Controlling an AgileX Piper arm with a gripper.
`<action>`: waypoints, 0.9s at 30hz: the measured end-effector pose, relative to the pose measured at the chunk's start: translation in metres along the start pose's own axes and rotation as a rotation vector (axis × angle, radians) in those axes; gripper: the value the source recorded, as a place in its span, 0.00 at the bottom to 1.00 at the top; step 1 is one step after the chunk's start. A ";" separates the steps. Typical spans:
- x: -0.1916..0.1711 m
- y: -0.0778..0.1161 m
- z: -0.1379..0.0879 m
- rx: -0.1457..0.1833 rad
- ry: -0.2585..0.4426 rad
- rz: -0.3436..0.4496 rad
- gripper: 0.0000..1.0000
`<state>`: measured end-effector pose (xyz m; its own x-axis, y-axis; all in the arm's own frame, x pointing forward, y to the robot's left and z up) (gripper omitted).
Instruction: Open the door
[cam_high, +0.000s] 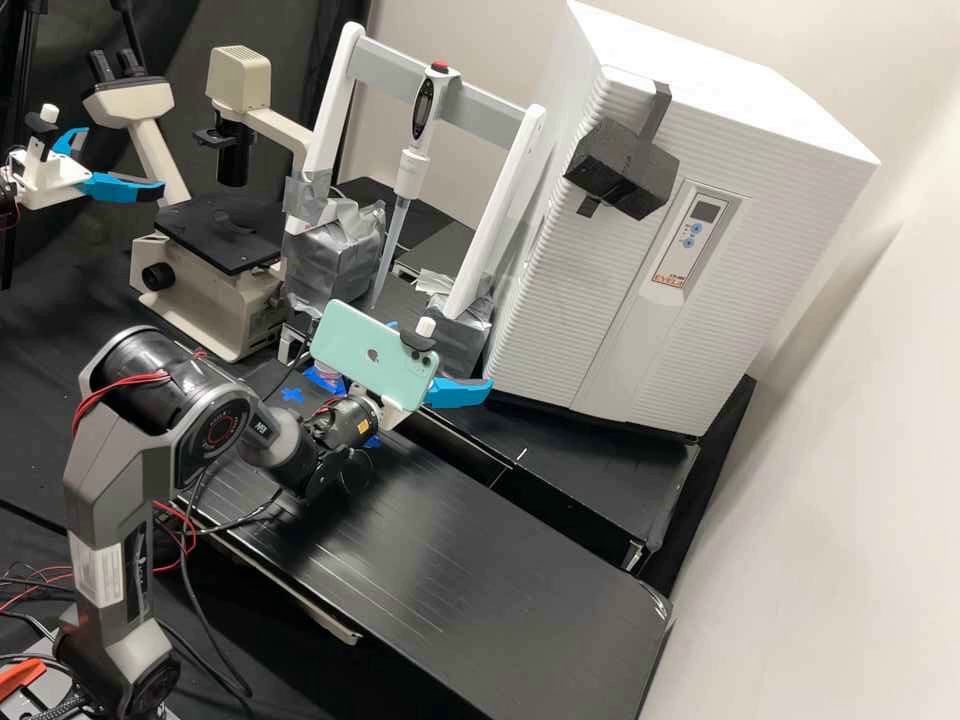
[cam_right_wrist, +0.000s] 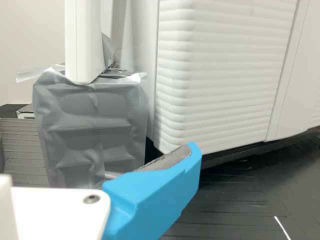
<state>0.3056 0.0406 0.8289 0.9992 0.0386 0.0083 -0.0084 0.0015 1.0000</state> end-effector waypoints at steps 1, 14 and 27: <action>0.000 0.000 0.000 0.000 0.000 0.000 1.00; -0.005 0.016 -0.002 0.022 0.026 0.034 1.00; -0.005 0.103 -0.024 0.105 0.130 0.267 1.00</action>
<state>0.2985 0.0643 0.9314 0.9489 0.1506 0.2775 -0.2594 -0.1291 0.9571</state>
